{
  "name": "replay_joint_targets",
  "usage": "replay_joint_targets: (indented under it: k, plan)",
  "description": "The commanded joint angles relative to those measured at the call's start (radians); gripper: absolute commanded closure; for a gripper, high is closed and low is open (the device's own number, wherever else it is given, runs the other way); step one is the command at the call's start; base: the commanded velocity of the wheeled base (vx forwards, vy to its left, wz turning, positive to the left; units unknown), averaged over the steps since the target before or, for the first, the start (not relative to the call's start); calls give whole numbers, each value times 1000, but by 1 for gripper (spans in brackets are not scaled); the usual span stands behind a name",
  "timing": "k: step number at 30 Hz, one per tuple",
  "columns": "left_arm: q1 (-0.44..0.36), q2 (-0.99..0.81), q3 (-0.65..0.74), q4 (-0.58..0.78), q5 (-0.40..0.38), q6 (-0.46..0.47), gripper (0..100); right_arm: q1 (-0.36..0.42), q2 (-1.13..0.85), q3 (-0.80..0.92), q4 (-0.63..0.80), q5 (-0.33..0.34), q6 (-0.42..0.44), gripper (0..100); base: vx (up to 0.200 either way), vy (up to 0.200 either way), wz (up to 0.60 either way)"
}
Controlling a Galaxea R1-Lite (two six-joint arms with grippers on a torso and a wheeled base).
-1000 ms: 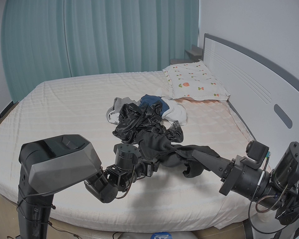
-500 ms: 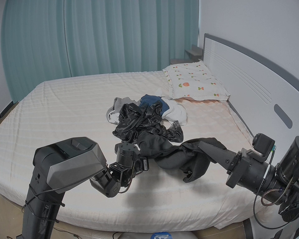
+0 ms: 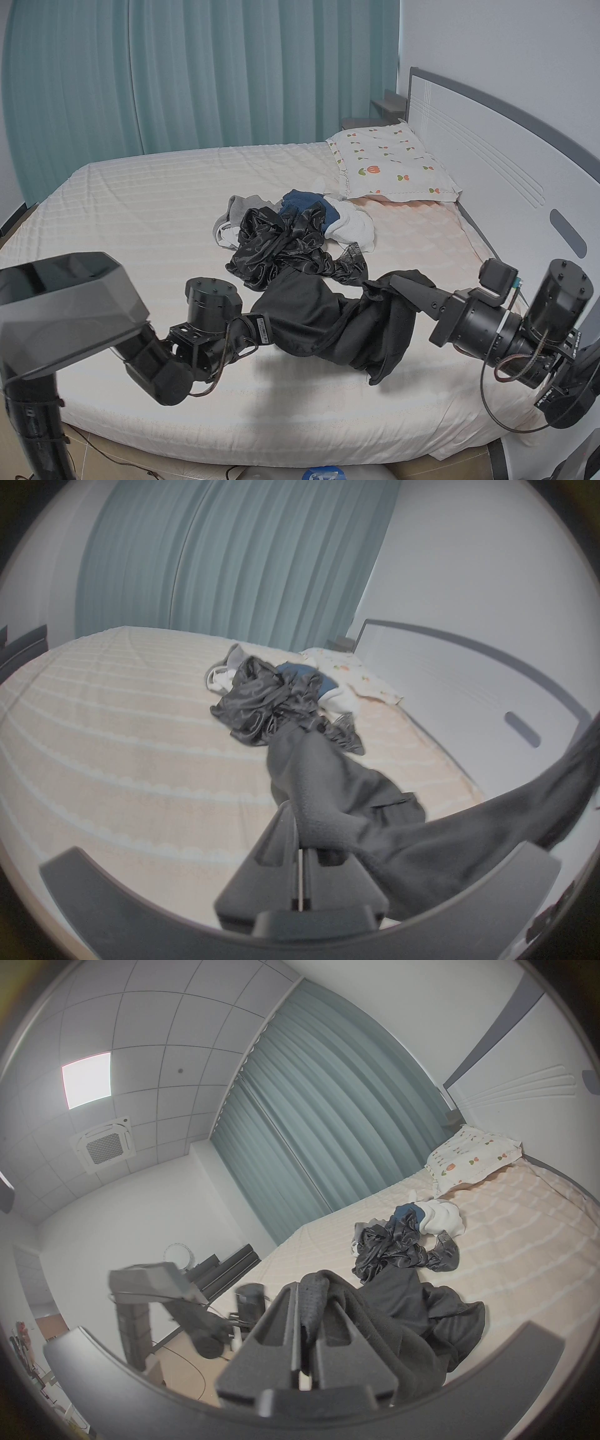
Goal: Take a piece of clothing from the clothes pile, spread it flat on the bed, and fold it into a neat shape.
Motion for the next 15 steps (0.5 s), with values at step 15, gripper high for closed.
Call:
replay_joint_targets:
  k: [15]
  plan:
    - [-31,-535,318,-1,-68,-40,100,-62,139,-82,-104,-125,6,100,0,0,0]
